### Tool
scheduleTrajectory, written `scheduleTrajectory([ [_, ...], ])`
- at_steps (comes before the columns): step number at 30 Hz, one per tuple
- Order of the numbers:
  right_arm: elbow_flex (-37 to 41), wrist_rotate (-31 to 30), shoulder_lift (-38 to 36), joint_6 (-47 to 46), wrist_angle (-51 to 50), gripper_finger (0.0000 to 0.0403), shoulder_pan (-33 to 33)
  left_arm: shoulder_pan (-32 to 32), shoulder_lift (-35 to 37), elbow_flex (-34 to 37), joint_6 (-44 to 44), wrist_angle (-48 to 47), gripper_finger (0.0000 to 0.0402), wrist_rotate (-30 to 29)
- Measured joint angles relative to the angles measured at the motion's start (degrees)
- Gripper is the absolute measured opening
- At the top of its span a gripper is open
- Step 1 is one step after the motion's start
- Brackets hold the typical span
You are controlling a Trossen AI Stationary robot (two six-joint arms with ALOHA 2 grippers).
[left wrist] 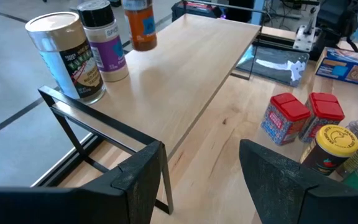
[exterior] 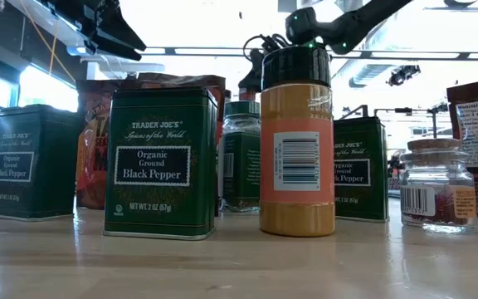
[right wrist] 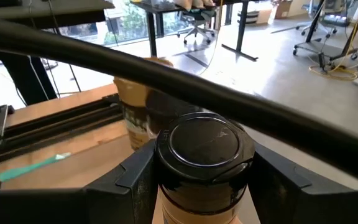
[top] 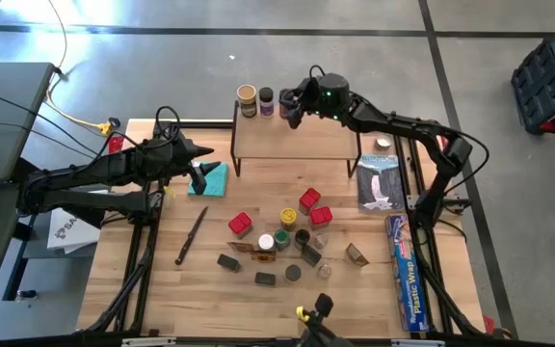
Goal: Shelf spices
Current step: Put the black seasoning bottle on the shelf
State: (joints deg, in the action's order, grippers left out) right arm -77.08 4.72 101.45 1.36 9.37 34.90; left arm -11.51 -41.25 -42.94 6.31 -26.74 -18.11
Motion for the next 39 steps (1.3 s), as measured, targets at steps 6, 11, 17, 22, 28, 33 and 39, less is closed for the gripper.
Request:
scheduleTrajectory([
  [6,0.09,2.38,1.88,0.12,1.33,0.0190,0.37,0.00,0.00,0.00,0.00,0.07,0.0209,0.07],
  [11,0.11,2.35,2.55,0.12,2.23,0.0190,0.54,0.07,0.00,0.00,0.04,0.04,0.0209,0.46],
  [17,0.11,2.14,2.53,-0.37,2.40,0.0190,1.51,0.07,0.00,0.00,0.04,0.09,0.0209,0.67],
  [22,0.11,1.98,2.53,0.01,2.42,0.0190,1.50,0.07,0.01,0.00,-0.02,0.74,0.0209,1.11],
  [28,0.10,2.02,3.56,0.11,2.83,0.0190,1.50,0.08,0.02,0.00,0.01,1.17,0.0209,1.30],
  [33,0.02,1.01,4.21,0.14,3.23,0.0207,1.50,0.09,0.01,0.00,0.02,1.20,0.0209,1.29],
  [39,0.07,-0.08,4.37,0.12,4.33,0.0232,1.50,0.11,0.01,0.00,0.04,1.30,0.0209,1.29],
])
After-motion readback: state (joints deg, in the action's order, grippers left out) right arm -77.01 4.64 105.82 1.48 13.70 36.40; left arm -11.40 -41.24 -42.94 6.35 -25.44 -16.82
